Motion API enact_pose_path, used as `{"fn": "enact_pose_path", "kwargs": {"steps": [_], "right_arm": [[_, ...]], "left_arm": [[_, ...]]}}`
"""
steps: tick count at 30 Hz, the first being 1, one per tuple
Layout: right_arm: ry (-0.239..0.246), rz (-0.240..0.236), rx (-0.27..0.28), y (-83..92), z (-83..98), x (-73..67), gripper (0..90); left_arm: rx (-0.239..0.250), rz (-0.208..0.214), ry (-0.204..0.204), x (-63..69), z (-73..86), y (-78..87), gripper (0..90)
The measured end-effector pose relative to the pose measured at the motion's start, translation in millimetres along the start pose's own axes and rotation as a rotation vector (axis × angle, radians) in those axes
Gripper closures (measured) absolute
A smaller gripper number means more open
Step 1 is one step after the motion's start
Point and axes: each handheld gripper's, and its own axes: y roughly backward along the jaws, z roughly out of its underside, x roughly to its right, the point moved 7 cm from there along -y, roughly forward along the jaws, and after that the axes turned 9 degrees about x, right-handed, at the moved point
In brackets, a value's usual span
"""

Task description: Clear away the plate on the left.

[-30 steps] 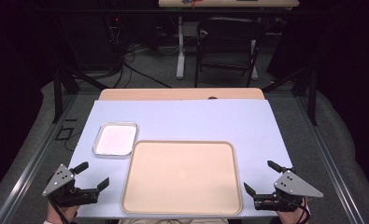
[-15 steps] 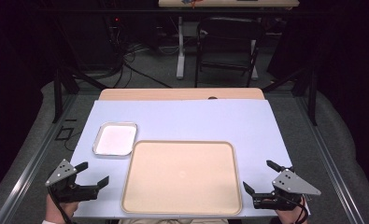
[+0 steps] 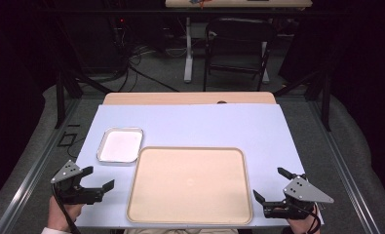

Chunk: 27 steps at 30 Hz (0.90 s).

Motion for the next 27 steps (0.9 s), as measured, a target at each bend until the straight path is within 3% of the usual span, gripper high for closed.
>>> {"fn": "enact_pose_path", "kwargs": {"steps": [3,7,17,27], "right_arm": [[-0.004,0.0,0.005,0.7,-0.6,-0.5,0.0],[0.0,-0.006,0.006,0.2,-0.9,-1.5,0.0],[0.0,-0.008,-0.008,-3.2,0.2,-2.0,0.0],[-0.024,-0.019,-0.007,-3.4,0.1,-1.5,0.0]], "left_arm": [[-0.006,0.011,0.02,-0.1,-3.1,-0.7,1.2],[-0.013,-0.001,0.008,-3.3,-8.2,-3.2,1.5],[-0.043,-0.035,0.02,-21.6,-19.3,-11.9,2.5],[-0.08,-0.034,0.018,-38.8,-32.0,-28.3,4.0]]}}
